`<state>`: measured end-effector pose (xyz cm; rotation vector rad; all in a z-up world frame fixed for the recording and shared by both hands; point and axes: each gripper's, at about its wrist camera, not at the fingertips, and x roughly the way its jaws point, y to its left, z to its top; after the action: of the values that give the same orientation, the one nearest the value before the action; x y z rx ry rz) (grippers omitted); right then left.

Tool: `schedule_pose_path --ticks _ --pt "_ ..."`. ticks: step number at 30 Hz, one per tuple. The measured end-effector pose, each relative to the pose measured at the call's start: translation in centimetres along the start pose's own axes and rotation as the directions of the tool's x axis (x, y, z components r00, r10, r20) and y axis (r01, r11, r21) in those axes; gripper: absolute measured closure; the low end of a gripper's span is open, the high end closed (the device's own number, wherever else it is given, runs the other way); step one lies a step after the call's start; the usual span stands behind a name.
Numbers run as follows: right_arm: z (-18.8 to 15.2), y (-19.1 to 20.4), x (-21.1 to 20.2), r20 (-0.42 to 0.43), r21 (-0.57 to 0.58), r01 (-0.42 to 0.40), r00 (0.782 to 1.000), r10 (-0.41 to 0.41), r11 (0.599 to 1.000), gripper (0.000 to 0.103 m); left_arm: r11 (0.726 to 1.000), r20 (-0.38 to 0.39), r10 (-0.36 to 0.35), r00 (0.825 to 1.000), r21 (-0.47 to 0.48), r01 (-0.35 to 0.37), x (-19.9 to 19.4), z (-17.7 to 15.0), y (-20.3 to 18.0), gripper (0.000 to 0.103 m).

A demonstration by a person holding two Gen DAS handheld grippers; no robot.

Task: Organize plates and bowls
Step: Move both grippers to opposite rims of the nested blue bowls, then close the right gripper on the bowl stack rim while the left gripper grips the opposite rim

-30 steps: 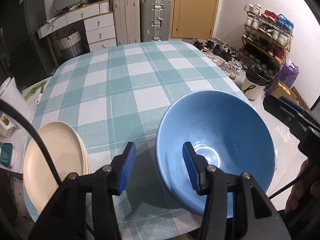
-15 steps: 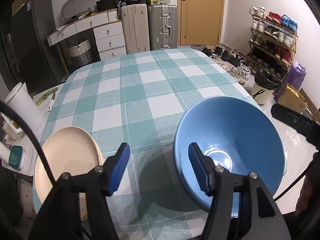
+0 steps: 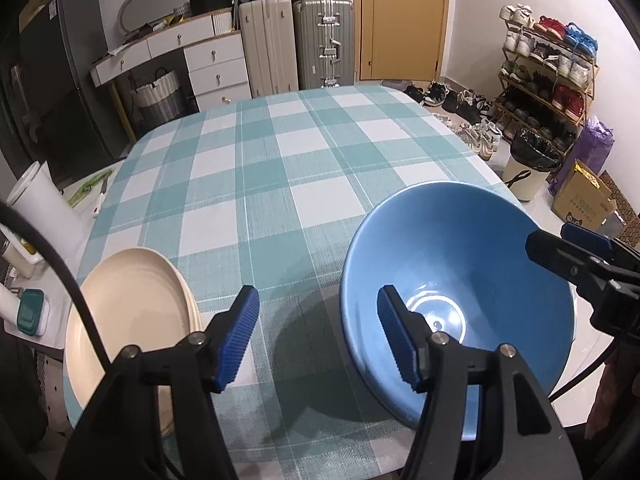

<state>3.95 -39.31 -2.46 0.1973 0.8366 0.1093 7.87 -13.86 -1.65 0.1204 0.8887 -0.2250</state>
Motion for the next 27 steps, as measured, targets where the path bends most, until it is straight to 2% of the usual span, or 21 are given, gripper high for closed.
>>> schedule_pose_path --ticks 10,20,22,24,26,27 --pt "-0.7 -1.4 2.4 -0.123 0.079 -0.046 0.991 0.055 0.996 0.013 0.997 -0.100 -0.065 0.993 -0.045 0.060 2.2 -0.1 0.4 0.041" --pt "-1.6 -2.1 4.7 -0.235 0.145 -0.081 0.965 0.114 0.986 0.014 0.986 -0.212 -0.132 0.968 -0.131 0.106 5.0 -0.6 0.8 0.041" --pt "-1.8 -2.4 5.2 -0.258 0.166 -0.084 0.958 0.125 0.983 0.020 0.984 -0.214 -0.139 0.967 -0.138 0.111 5.1 -0.6 0.7 0.041" --pt "-2.0 -2.5 5.6 -0.276 0.178 -0.083 0.952 0.130 0.981 0.030 0.986 -0.214 -0.133 0.968 -0.128 0.108 5.2 -0.6 0.5 0.041" --pt "-2.1 -2.6 5.9 -0.287 0.198 -0.104 0.945 0.159 0.975 0.035 0.987 -0.218 -0.135 0.967 -0.114 0.112 5.3 -0.7 0.1 0.041" --pt "-2.2 -2.5 5.9 -0.286 0.204 -0.115 0.943 0.171 0.972 0.043 0.987 -0.220 -0.136 0.966 -0.108 0.115 5.3 -0.8 0.0 0.041"
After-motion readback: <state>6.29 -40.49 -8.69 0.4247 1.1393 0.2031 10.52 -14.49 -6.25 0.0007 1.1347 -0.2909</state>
